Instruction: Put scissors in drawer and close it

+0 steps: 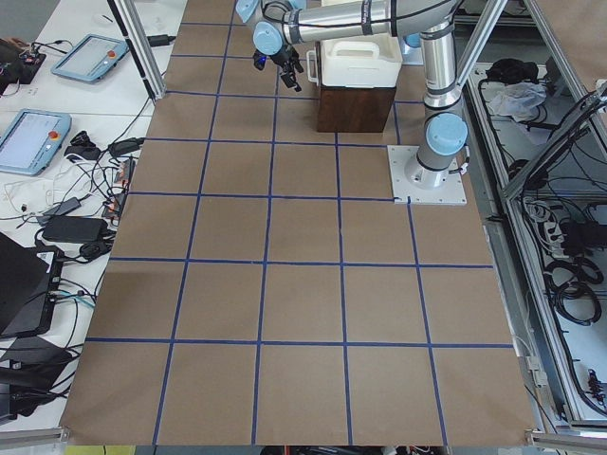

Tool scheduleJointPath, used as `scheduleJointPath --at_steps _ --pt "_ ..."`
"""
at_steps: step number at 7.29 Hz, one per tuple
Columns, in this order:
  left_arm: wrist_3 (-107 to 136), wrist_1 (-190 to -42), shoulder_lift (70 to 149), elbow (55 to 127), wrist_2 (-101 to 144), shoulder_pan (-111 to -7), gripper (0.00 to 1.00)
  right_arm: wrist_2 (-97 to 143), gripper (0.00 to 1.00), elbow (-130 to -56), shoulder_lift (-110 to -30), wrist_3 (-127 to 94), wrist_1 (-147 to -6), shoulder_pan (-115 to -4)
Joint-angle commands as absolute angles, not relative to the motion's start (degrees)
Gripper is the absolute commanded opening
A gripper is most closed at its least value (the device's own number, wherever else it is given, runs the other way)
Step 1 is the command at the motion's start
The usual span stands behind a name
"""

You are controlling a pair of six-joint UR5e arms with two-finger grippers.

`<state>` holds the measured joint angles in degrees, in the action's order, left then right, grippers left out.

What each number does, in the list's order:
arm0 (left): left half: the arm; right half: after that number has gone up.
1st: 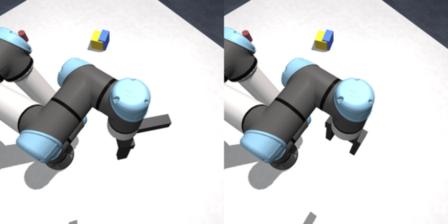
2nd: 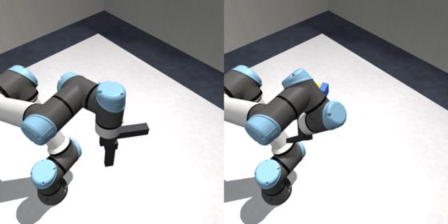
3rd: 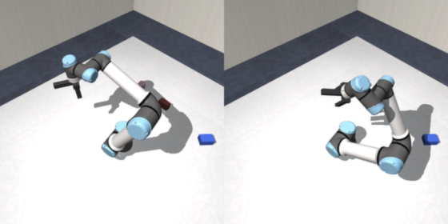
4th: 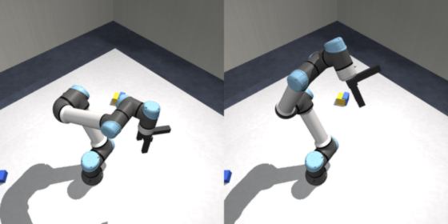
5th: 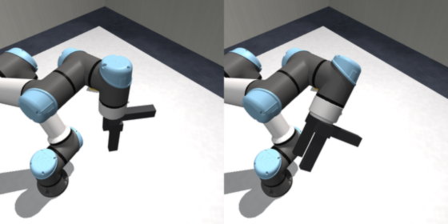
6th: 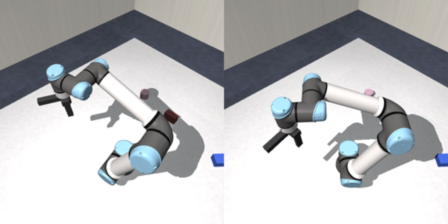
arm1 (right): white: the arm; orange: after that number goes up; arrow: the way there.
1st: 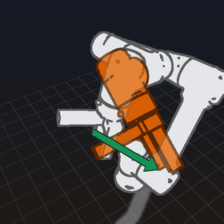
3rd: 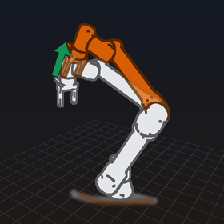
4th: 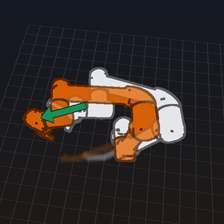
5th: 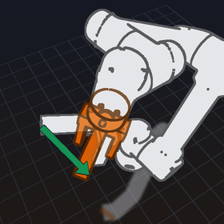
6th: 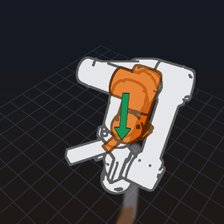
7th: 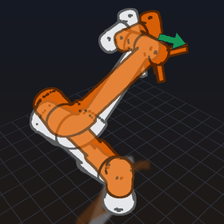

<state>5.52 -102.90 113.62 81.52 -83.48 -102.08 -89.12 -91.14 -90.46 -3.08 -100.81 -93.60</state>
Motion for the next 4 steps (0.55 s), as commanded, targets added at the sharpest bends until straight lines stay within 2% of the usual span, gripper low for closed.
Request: scheduleJointPath --at_steps 1,4 --pt "5.4 -102.9 112.7 74.6 -85.9 -96.5 1.00 -89.1 1.00 -91.1 -90.4 -3.1 -100.8 -93.6" --pt "1.7 -99.0 105.5 73.9 -91.5 -91.2 1.00 -89.1 1.00 -91.4 -90.4 -3.1 -99.6 -93.6"
